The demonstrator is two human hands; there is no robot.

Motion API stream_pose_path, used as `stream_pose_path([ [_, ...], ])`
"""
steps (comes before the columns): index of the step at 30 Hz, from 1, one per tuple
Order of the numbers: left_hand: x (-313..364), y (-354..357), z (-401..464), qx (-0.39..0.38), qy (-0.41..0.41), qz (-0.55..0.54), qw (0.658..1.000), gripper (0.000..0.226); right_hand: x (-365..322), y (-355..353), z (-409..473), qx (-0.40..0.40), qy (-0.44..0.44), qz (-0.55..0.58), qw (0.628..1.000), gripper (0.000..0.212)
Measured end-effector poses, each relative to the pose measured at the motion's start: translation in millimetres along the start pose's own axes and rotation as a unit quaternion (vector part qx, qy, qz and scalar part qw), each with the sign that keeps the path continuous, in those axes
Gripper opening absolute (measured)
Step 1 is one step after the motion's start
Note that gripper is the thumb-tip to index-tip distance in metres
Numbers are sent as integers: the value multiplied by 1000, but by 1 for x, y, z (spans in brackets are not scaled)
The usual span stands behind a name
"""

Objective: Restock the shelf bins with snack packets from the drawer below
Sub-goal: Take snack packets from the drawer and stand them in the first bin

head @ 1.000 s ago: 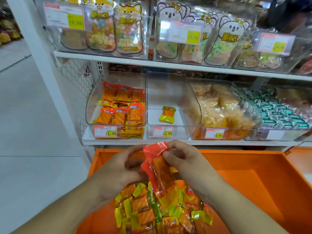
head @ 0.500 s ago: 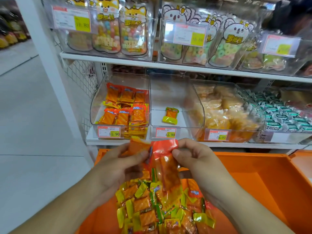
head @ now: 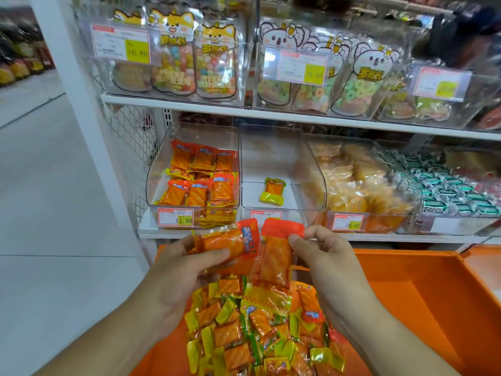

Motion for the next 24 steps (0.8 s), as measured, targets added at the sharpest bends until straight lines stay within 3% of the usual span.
stream_pose_path([
  [3,-2,2,0,-5,0,-5,1000,50,-5,-5,1,35,-38,-48,998,24],
  [5,-2,2,1,-4,2,-22,1000,49,-30,-12,-5,82,-152,-167,971,21],
  [7,-2,5,0,-9,6,-35,999,37,-57,-8,-20,120,-287,-303,901,14],
  [10,-7,17,-5,-40,-22,-80,996,26,-74,26,-53,103,-454,-434,771,12],
  [13,-8,30,-11,-83,-46,-157,983,25,-63,57,-68,63,-521,-477,705,12],
  [16,-3,32,-15,-101,-40,-168,980,30,-54,67,-65,13,-519,-481,706,4],
  [20,-3,19,-12,-56,-10,-109,992,21,-47,60,-50,-91,-429,-417,796,23],
  [22,-3,16,-13,-39,-3,-84,996,21,-47,50,-40,-81,-385,-419,818,36],
  [24,0,17,-15,-38,1,-76,996,24,-46,40,-28,-57,-346,-461,815,49],
])
Point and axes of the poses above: each hand's wrist, its own z-axis towards the middle knuckle, its own y-axis out of the palm, x = y × z, the point moved 9 cm from there along z, towards the middle knuckle, and after that the axes turned 5 degrees about -z, right-handed, at the moved point
